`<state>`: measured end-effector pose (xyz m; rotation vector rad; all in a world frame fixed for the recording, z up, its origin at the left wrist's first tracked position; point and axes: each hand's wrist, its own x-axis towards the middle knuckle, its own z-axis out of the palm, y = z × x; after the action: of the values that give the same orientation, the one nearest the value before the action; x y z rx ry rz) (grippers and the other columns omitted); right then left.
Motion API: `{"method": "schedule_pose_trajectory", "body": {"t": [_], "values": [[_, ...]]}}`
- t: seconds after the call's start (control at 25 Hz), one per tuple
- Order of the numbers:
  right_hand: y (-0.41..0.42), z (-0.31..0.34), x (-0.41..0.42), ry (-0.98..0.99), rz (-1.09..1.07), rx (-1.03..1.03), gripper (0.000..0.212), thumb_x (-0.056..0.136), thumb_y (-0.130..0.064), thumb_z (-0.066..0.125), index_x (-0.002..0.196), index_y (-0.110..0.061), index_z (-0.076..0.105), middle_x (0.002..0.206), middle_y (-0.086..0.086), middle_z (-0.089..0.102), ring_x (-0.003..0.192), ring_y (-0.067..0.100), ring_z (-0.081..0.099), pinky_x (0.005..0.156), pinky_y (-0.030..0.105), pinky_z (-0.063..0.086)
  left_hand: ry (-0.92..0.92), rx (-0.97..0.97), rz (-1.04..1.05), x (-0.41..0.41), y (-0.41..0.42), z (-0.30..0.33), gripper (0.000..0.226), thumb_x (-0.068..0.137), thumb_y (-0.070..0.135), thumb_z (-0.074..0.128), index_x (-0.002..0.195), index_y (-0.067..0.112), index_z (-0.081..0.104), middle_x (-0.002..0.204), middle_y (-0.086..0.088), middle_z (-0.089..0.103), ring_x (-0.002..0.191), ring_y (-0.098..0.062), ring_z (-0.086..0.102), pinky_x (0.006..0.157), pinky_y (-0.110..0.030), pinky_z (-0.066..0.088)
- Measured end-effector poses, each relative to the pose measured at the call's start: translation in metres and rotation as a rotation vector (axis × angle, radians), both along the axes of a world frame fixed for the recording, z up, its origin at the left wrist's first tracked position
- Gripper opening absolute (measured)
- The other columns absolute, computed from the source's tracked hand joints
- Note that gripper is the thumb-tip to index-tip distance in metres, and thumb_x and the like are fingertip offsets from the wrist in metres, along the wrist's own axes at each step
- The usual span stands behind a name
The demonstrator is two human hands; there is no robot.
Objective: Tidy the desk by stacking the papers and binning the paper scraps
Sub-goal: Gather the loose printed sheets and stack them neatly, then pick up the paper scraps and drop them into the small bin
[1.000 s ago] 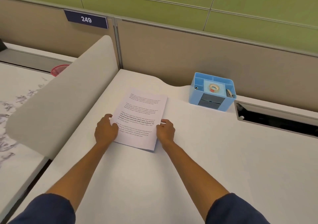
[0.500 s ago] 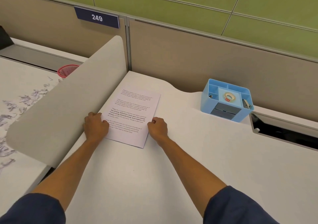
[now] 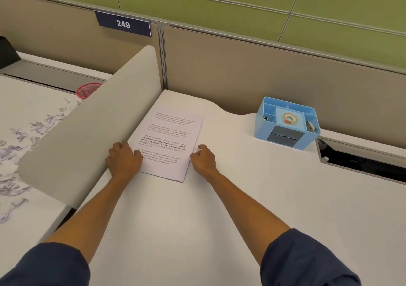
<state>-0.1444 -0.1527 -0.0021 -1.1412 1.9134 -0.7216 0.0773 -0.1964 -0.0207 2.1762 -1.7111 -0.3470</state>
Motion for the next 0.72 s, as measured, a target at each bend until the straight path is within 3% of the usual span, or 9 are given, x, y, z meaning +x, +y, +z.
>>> {"method": "schedule_pose_trajectory", "body": {"t": [0.08,0.16,0.24,0.36,0.52,0.72], "values": [[0.02,0.0,-0.009,0.06,0.022,-0.047,0.036,0.089,-0.022,0.055,0.124,-0.014,0.052,0.11,0.004,0.063,0.105,0.023,0.059,0.092,0.033,0.046,-0.011,-0.093,-0.073,-0.008,0.023,-0.002,0.051,0.089,0.02,0.057,0.134,-0.002,0.047,0.138,-0.025,0.044,0.128,-0.042,0.039,0.102,-0.053,0.031],[0.047,0.001,-0.022,0.119,0.074,-0.096,0.021,0.091,-0.028,0.055,0.109,-0.017,0.057,0.09,-0.003,0.065,0.087,0.02,0.061,0.08,0.032,0.048,-0.049,-0.19,-0.227,-0.025,0.054,-0.007,0.052,0.084,0.025,0.054,0.13,0.0,0.053,0.135,-0.023,0.05,0.125,-0.04,0.045,0.1,-0.054,0.035],[0.076,0.002,-0.038,0.255,0.178,-0.111,0.019,0.093,-0.035,0.051,0.099,-0.02,0.06,0.084,-0.007,0.066,0.08,0.019,0.061,0.073,0.031,0.047,-0.071,-0.223,-0.366,-0.049,0.089,-0.013,0.051,0.08,0.03,0.05,0.123,0.004,0.06,0.129,-0.019,0.056,0.119,-0.037,0.052,0.096,-0.051,0.04],[0.121,-0.006,-0.064,0.429,0.285,-0.174,0.019,0.093,-0.034,0.049,0.102,-0.023,0.063,0.103,-0.008,0.067,0.096,0.016,0.062,0.081,0.031,0.047,-0.112,-0.195,-0.576,-0.094,0.148,-0.023,0.045,0.081,0.032,0.043,0.113,0.008,0.064,0.123,-0.014,0.062,0.112,-0.031,0.058,0.092,-0.043,0.039],[0.18,-0.02,-0.105,0.518,0.375,-0.173,0.037,0.095,-0.033,0.05,0.13,-0.024,0.056,0.144,-0.011,0.046,0.131,0.009,0.042,0.103,0.03,0.038,-0.126,-0.254,-0.779,-0.144,0.205,-0.035,0.034,0.083,0.024,0.042,0.105,0.011,0.065,0.114,-0.01,0.064,0.107,-0.026,0.054,0.088,-0.039,0.035],[0.249,-0.025,-0.167,0.579,0.32,-0.135,0.046,0.097,-0.041,0.047,0.14,-0.029,0.046,0.153,-0.013,0.032,0.141,0.005,0.029,0.11,0.028,0.032,-0.093,-0.235,-0.943,-0.203,0.248,-0.035,0.035,0.084,0.023,0.043,0.108,0.01,0.065,0.117,-0.011,0.065,0.11,-0.027,0.055,0.093,-0.037,0.034]]}}
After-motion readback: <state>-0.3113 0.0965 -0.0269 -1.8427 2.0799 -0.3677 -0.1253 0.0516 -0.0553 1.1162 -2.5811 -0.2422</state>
